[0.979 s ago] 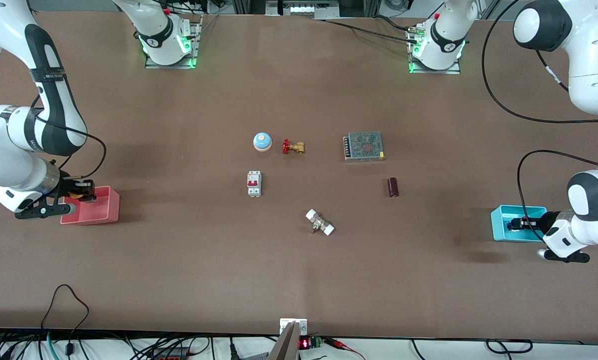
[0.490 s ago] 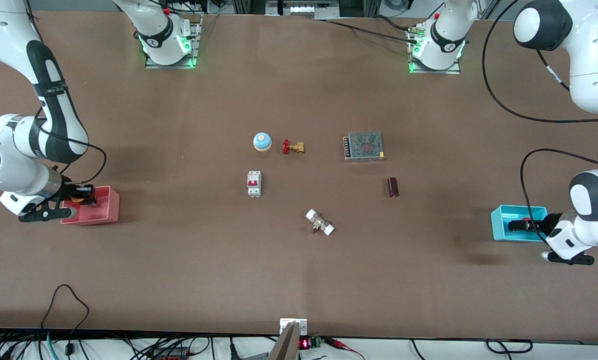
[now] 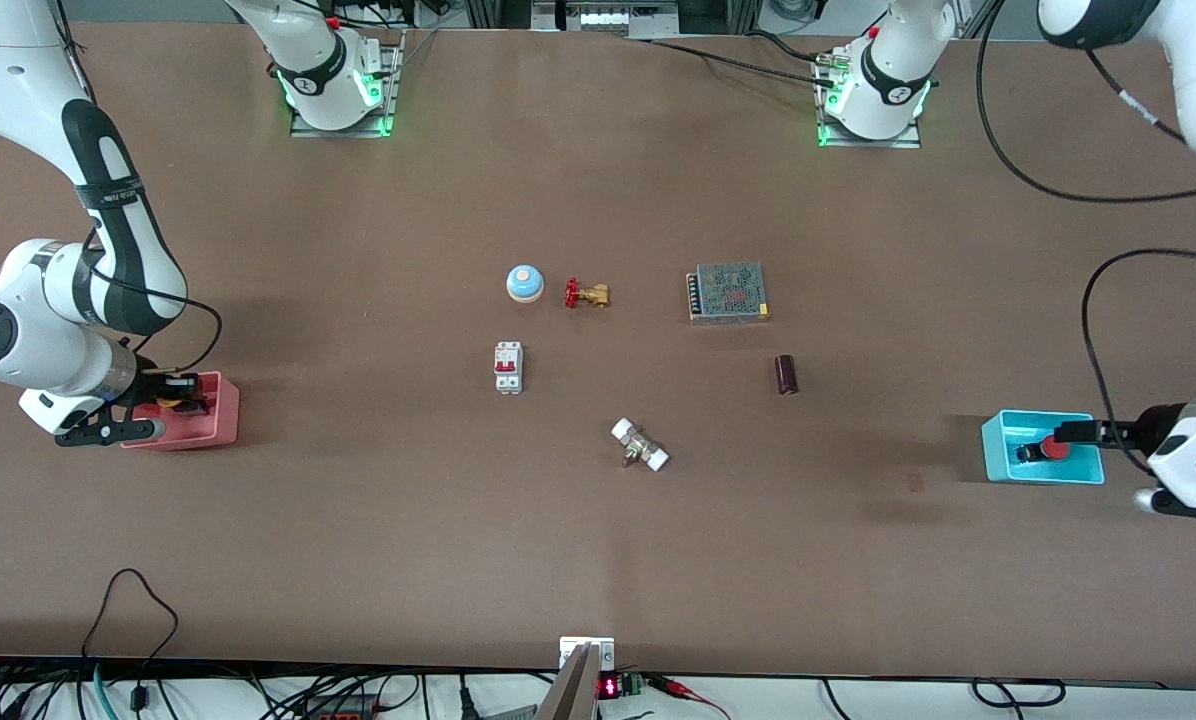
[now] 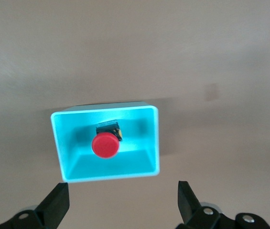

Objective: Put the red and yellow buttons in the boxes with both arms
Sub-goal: 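Open the left gripper to drop the red button into the cyan box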

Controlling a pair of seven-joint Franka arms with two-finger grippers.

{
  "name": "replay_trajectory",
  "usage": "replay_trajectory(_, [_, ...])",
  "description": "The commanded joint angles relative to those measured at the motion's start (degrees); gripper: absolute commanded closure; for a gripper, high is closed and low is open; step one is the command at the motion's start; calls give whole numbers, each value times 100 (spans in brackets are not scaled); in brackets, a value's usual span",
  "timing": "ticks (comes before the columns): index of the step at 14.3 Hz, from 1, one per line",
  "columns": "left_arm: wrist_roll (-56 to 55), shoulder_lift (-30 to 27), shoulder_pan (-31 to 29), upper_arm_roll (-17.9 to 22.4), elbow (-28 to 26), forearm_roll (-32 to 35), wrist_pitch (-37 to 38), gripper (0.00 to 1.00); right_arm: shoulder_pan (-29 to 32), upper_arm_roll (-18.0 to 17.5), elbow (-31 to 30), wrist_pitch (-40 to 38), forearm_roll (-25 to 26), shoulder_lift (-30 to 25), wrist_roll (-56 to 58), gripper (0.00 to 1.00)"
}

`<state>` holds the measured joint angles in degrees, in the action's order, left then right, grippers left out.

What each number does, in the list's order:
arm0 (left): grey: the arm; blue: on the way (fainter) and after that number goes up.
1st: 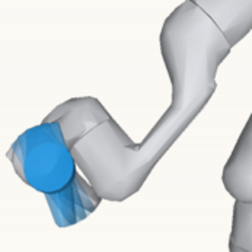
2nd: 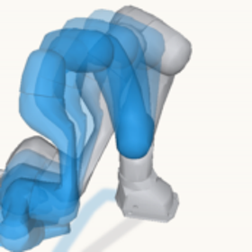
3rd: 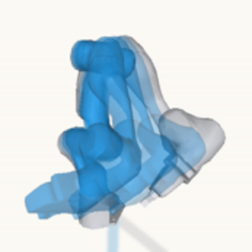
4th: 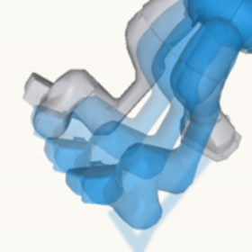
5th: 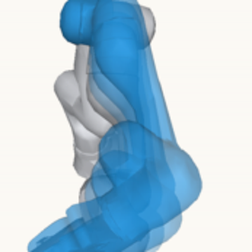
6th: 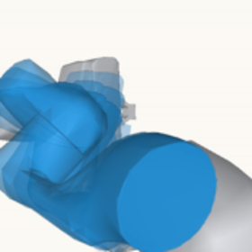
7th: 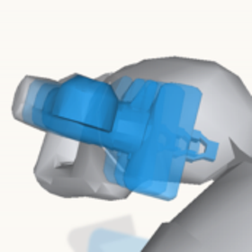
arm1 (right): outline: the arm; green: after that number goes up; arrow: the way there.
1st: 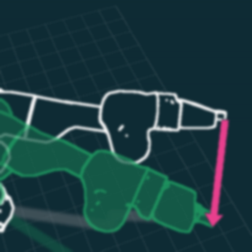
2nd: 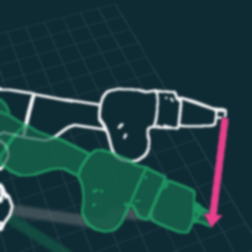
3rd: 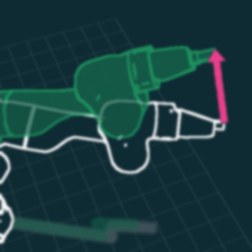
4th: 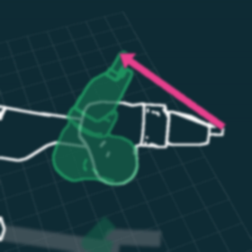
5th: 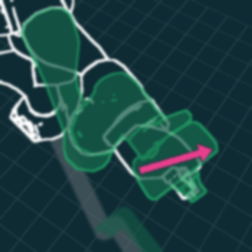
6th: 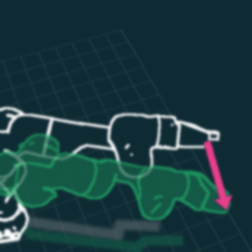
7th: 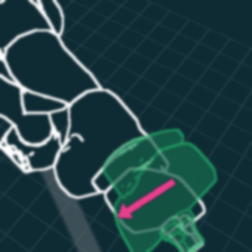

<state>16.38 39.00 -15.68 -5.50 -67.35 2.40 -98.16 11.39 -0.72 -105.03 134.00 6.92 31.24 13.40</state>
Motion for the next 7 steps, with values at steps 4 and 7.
replay_trajectory(4, [-1364,-1762,987,163,-990,68,288,0,65,-34,-35,74,-94,22,128,26])
replay_trajectory(7, [-1760,-2456,1295,242,-1315,-72,438,0,65,-34,-35,74,-94,31,128,23])
